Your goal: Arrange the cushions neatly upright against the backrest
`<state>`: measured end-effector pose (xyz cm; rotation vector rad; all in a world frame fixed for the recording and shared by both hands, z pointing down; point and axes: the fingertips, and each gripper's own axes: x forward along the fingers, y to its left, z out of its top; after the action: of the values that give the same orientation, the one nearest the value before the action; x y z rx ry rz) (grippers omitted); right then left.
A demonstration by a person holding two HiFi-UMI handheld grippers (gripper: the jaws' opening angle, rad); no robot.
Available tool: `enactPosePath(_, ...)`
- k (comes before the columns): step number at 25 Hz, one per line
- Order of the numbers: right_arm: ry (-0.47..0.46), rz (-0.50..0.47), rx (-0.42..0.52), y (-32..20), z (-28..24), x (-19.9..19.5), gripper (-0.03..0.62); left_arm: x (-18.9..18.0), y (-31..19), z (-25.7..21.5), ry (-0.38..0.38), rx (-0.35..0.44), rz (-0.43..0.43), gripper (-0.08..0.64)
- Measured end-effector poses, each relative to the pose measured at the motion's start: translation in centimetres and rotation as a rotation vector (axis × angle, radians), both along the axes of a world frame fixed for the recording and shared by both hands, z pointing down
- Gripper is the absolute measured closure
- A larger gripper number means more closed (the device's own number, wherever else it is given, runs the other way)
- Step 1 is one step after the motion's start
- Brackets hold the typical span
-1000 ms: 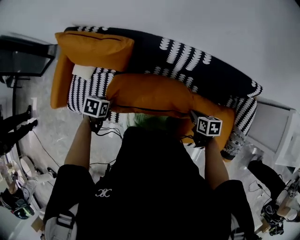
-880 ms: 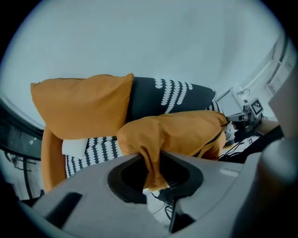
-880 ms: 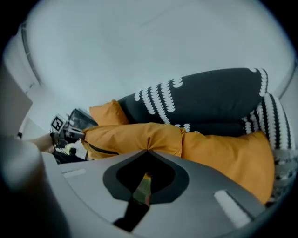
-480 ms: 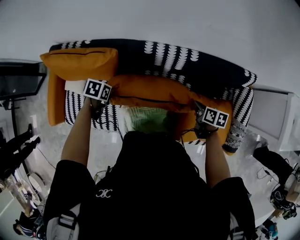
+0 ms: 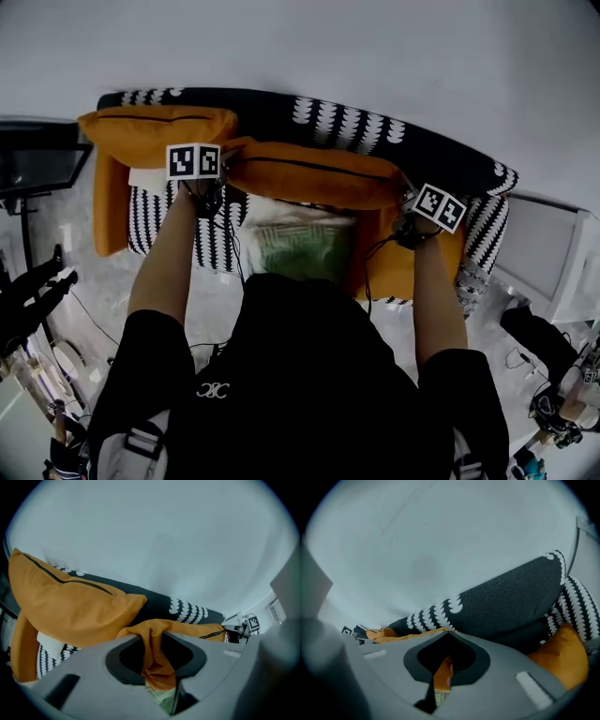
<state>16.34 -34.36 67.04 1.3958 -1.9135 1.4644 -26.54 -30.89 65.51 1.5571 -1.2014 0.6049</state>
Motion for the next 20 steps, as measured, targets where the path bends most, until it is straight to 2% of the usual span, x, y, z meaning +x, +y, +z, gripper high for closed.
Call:
enactPosePath(6,0.059,0.068,-0.004,-6.1,2.2,-0.1,0.580,-1.4,-4.9,1.1,0.004,0.078,-0.160,0.419)
enactPosePath(11,0.168,0.071,0.001,-8.4,2.7,0.5,0.578,-1.1,-6.8,1.3,-0.031,0.124,-0.194,0.396)
enactPosePath(14,0.183,0.063,0.037,-8.2,2.6,0.2,0.567,-1.4,-6.7,1.6,-0.059,0.134,-0.188,0.383)
enactPosePath(15,0.185,0.055,0.052,-8.0,2.3,0.1,0.523,-1.5,-6.4,1.5,-0.075,0.134,-0.185,0.372)
enactPosePath(16,0.193,0.042,0.065,-7.7,1.9,0.0,0.426,-1.6,-6.1,1.3,-0.095,0.131,-0.180,0.360)
enactPosePath(17,0.216,0.027,0.078,-7.3,1.4,0.1,0.355,-1.7,-5.6,1.0,-0.117,0.128,-0.174,0.349)
enactPosePath(20,0.338,0.008,0.162,-6.4,-1.3,1.2,0.361,-2.5,-4.2,-0.4,-0.202,0.147,-0.177,0.303)
